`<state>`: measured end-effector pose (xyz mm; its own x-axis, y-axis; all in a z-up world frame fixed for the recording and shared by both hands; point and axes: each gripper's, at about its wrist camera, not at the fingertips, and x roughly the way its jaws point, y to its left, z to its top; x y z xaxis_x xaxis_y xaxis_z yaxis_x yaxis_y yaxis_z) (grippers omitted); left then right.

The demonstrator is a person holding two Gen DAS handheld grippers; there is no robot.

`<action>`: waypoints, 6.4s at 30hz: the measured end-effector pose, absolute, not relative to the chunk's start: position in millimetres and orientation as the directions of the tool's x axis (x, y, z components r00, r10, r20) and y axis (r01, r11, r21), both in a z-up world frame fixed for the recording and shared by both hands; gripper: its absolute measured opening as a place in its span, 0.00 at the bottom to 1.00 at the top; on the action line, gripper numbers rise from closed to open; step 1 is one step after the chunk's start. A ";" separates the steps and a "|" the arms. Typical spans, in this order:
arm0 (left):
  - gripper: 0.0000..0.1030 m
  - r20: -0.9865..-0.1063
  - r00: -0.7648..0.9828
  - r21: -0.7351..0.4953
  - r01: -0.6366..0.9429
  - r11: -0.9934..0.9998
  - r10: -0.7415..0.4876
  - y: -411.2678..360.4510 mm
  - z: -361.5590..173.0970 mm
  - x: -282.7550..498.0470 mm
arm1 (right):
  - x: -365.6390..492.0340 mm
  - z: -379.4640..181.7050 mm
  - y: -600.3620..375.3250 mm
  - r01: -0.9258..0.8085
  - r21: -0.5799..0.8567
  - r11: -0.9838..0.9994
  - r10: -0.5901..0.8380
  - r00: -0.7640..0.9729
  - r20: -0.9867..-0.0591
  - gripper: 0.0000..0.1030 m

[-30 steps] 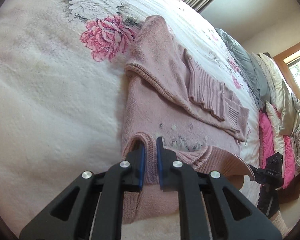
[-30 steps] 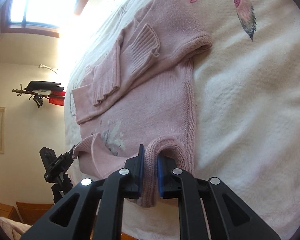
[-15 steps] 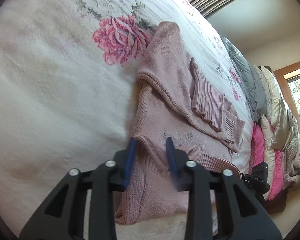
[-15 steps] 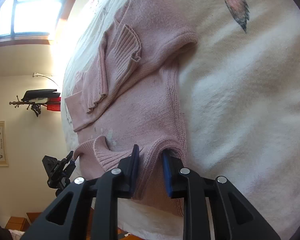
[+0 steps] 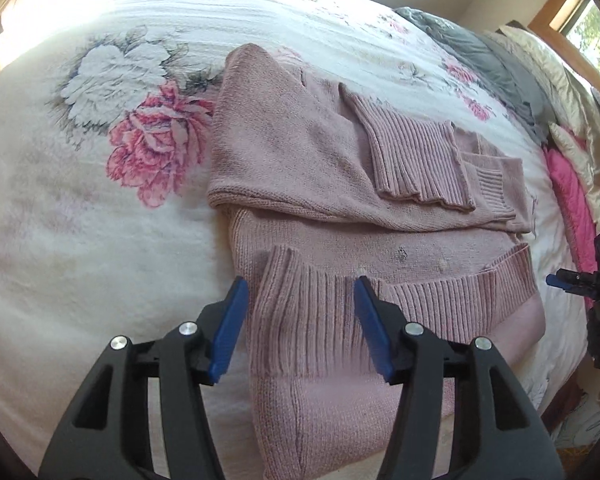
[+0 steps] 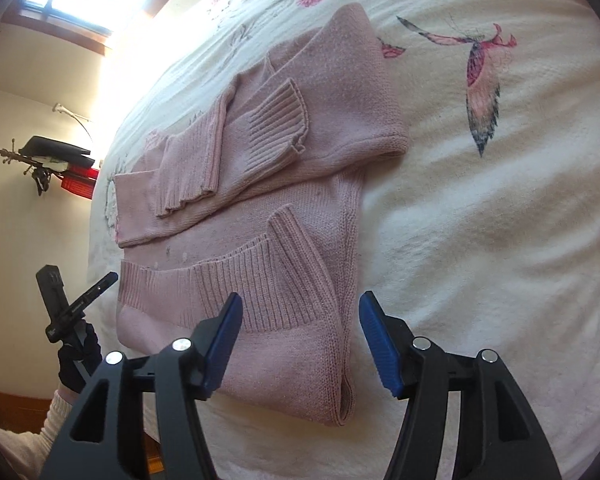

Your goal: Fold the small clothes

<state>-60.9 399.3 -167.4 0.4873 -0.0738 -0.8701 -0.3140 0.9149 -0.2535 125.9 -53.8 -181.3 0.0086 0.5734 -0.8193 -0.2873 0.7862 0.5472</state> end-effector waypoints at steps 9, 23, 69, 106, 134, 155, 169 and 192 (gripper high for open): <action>0.19 -0.907 0.416 -0.202 -0.288 0.936 -0.068 395.1 -187.4 -42.0 | 127.7 -176.6 -46.4 -0.352 0.495 0.795 0.541 0.041 -0.840 0.60; 0.24 -0.898 0.429 -0.228 -0.267 0.936 -0.096 386.2 -192.3 -41.5 | 143.8 -186.3 21.8 -0.601 0.340 0.723 0.460 0.051 -0.887 0.62; 0.23 -0.795 0.605 -0.247 -0.386 0.889 0.042 474.9 -163.9 129.0 | 318.6 -172.0 71.3 -0.485 0.350 0.802 0.508 0.244 -0.826 0.13; 0.38 -0.909 0.416 -0.184 -0.405 0.895 0.002 393.0 -197.6 -39.2 | 158.9 -231.7 -37.4 -0.307 0.483 0.820 0.493 -0.051 -0.869 0.08; 0.52 -0.839 0.520 -0.328 -0.247 0.912 -0.161 302.3 -183.3 93.9 | 266.7 -221.6 -30.0 -0.305 0.584 0.752 0.610 -0.012 -0.792 0.76; 0.52 -0.841 0.505 -0.361 -0.255 0.897 -0.195 316.7 -205.8 96.9 | 268.4 -234.7 -32.4 -0.243 0.634 0.734 0.648 -0.028 -0.761 0.27; 0.52 -0.747 0.621 -0.497 -0.283 0.821 -0.238 373.0 -152.1 32.6 | 215.4 -118.8 96.6 -0.494 0.607 0.623 0.674 -0.056 -0.737 0.10; 0.55 -0.686 0.641 -0.611 -0.250 0.751 -0.345 383.0 -144.9 21.7 | 117.4 -109.1 134.2 -0.738 0.204 0.644 0.435 0.133 -0.891 0.79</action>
